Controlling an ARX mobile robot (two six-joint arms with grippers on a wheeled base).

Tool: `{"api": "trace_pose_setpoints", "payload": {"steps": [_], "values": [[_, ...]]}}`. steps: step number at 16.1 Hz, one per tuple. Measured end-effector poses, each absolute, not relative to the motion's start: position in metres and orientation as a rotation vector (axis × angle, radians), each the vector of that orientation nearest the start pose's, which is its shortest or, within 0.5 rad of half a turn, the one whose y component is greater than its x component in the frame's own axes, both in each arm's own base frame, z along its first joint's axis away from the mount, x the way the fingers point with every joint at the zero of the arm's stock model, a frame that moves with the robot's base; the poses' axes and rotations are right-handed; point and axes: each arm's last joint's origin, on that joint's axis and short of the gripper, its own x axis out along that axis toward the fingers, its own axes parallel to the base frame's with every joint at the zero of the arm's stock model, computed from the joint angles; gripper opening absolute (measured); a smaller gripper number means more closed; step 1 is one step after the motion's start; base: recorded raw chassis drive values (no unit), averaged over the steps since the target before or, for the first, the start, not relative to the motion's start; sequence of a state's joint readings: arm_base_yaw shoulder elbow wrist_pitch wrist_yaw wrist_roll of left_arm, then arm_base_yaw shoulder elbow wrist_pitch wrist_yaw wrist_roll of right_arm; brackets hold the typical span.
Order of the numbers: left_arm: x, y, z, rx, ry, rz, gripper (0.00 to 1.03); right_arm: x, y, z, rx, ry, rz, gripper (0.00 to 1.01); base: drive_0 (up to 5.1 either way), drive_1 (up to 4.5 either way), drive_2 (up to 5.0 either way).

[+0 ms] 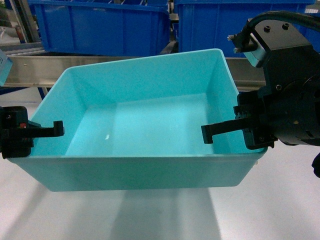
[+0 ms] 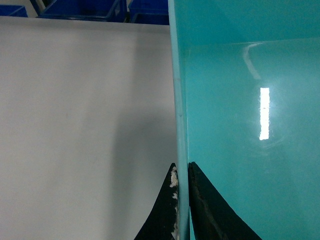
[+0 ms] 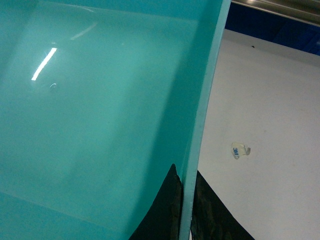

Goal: Organize blue bins on left shelf correctly

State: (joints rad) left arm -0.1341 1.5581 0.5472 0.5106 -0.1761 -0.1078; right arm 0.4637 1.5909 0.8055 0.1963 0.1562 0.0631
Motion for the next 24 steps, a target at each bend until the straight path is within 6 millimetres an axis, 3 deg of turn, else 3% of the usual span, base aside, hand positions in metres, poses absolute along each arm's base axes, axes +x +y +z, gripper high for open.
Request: {"api": "trace_pose_setpoints", "payload": {"steps": [8,24], "values": [[0.2802,-0.0325,0.1456,-0.028,0.491,0.07,0.02,0.2892,0.14,0.1833,-0.119,0.568,0.282,0.03,-4.5,0.6,4.0],[0.2802,-0.0322,0.1455,-0.028,0.491,0.071,0.02,0.2891,0.14,0.1833,-0.121,0.568,0.285,0.03,-5.0,2.47,2.5]]}}
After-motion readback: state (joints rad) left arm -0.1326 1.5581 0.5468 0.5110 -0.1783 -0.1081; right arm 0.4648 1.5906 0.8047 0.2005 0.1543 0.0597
